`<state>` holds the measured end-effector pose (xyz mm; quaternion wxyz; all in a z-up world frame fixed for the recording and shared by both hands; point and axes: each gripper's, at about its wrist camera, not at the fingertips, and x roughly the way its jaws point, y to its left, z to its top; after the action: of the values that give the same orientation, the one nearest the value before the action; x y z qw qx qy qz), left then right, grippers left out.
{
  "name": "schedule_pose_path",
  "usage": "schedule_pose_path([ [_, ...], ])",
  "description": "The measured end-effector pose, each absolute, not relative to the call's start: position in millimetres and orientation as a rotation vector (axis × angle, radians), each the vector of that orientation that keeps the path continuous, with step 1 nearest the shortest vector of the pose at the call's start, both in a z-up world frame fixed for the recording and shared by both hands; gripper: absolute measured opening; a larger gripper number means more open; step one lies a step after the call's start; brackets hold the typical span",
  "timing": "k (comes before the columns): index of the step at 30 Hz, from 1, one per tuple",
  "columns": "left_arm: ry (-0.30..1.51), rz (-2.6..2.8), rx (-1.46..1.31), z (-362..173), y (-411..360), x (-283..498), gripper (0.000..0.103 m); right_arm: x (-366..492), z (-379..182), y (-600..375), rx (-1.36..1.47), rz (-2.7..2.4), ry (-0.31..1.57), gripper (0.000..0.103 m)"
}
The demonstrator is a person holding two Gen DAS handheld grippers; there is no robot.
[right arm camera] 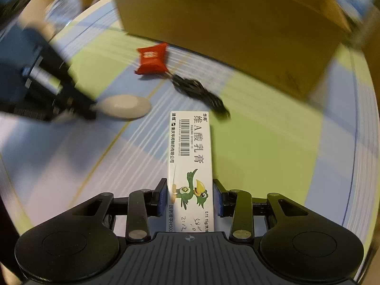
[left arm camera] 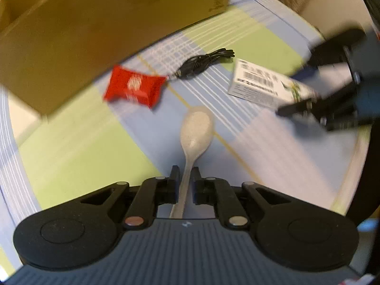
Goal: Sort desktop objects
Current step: 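Close the left tool on the spoon handle while the right tool grasps the ointment box, then lift the spoon and ointment box and carry both toward the cardboard box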
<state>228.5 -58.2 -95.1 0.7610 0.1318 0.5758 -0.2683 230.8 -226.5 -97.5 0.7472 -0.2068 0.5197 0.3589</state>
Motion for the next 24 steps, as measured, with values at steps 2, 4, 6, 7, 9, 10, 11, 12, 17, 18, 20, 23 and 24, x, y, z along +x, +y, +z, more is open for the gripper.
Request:
schedule_pose_path([
  [2, 1.268, -0.579, 0.182, -96.8, -58.4, 216.5, 0.007, 221.1, -93.1, -231.3, -0.372, 0.741, 1.16, 0.036],
  [4, 1.247, -0.568, 0.146, -97.4, -60.1, 201.2, 0.007, 206.2, -92.7, -235.8, -0.324, 0.723, 1.162, 0.036],
  [6, 1.202, -0.549, 0.172, -97.3, -64.9, 185.3, 0.008, 190.9, -92.3, -240.5, -0.313, 0.727, 1.145, 0.036],
  [7, 1.174, -0.543, 0.201, -97.1, -68.2, 179.0, 0.008, 184.5, -91.7, -243.0, -0.312, 0.726, 1.13, 0.036],
  [9, 1.113, -0.525, 0.224, -97.5, -70.6, 166.6, 0.008, 175.7, -93.3, -248.1, -0.283, 0.707, 1.095, 0.036],
  [10, 1.094, -0.515, 0.211, -97.6, -69.2, 163.6, 0.009, 172.6, -93.9, -251.7, -0.257, 0.699, 1.08, 0.036],
  [11, 1.07, -0.504, 0.202, -98.9, -68.3, 161.4, 0.009, 170.2, -94.7, -254.5, -0.235, 0.692, 1.068, 0.036],
  [12, 1.049, -0.494, 0.2, -98.2, -66.7, 158.0, 0.01, 168.3, -95.1, -257.4, -0.215, 0.687, 1.054, 0.037],
  [17, 0.961, -0.444, 0.215, -102.5, -68.0, 152.0, 0.016, 157.4, -94.8, -264.8, -0.188, 0.661, 0.982, 0.045],
  [18, 0.949, -0.438, 0.21, -102.2, -67.3, 150.6, 0.016, 155.4, -95.5, -265.0, -0.187, 0.655, 0.968, 0.046],
  [20, 0.923, -0.431, 0.203, -104.1, -68.6, 148.9, 0.016, 152.4, -97.8, -265.0, -0.181, 0.655, 0.945, 0.051],
  [23, 0.893, -0.42, 0.21, -105.6, -72.0, 144.7, 0.016, 149.3, -100.9, -263.6, -0.194, 0.653, 0.914, 0.055],
  [24, 0.884, -0.412, 0.21, -105.9, -73.1, 143.3, 0.016, 148.7, -101.3, -263.0, -0.2, 0.649, 0.906, 0.055],
])
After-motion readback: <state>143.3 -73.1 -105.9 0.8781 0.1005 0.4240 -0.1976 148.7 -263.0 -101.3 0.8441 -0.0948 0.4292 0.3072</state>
